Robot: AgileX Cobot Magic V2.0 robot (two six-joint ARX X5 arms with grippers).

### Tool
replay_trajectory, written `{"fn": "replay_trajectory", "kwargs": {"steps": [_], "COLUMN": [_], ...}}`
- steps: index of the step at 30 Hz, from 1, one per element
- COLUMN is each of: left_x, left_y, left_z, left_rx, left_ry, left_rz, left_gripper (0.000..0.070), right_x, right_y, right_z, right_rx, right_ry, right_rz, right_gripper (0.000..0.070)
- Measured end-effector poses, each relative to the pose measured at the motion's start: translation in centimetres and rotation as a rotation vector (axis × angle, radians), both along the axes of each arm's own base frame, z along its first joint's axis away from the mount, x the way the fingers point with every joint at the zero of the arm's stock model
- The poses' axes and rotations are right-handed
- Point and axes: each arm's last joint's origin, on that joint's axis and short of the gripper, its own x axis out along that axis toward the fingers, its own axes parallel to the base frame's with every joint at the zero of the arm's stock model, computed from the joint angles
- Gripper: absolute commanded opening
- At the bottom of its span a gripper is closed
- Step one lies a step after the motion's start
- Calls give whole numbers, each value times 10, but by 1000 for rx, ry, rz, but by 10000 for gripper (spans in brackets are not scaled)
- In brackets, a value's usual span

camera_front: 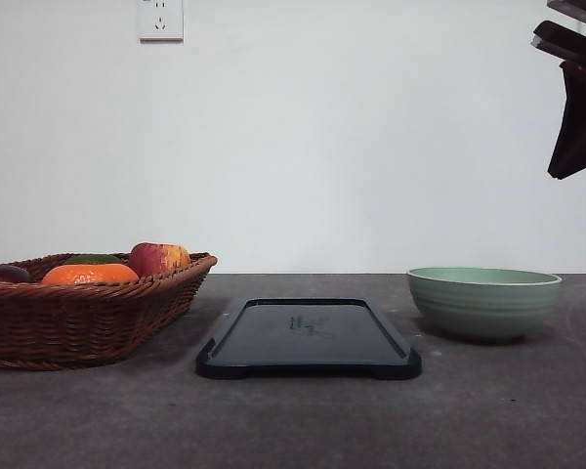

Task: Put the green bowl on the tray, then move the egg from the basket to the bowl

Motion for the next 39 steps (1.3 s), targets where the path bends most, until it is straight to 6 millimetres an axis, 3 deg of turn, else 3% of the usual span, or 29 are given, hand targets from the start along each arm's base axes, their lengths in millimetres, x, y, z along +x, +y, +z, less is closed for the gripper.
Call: {"fn": "replay_trajectory", "kwargs": {"steps": [2, 4, 13, 20, 29, 36, 39], "left_x": [0, 0, 0, 0, 0, 0, 0], "left_y": [0, 0, 0, 0, 0, 0, 0], "left_z": [0, 0, 0, 0, 0, 0, 0], "left_rx": [2, 2, 2, 2, 2, 2, 2], "left_ry": [-1, -1, -1, 0, 0, 0, 0], "left_rz": [-2, -2, -2, -2, -2, -2, -2], "left_gripper": [323, 353, 353, 353, 352, 352, 352], "right_x": [0, -1, 6, 41, 96, 121, 125], "right_y": [0, 0, -5, -18, -19, -19, -19], "right_z": [0, -1, -4, -11, -17, -43, -55], "right_rx": [-1, -1, -21, -38, -58, -67, -75], "right_ry": [7, 9, 73, 243, 288, 358, 395], "right_rz": [0, -1, -70, -133, -118, -113, -104], "right_gripper": [289, 289, 288, 288, 288, 286, 241]}}
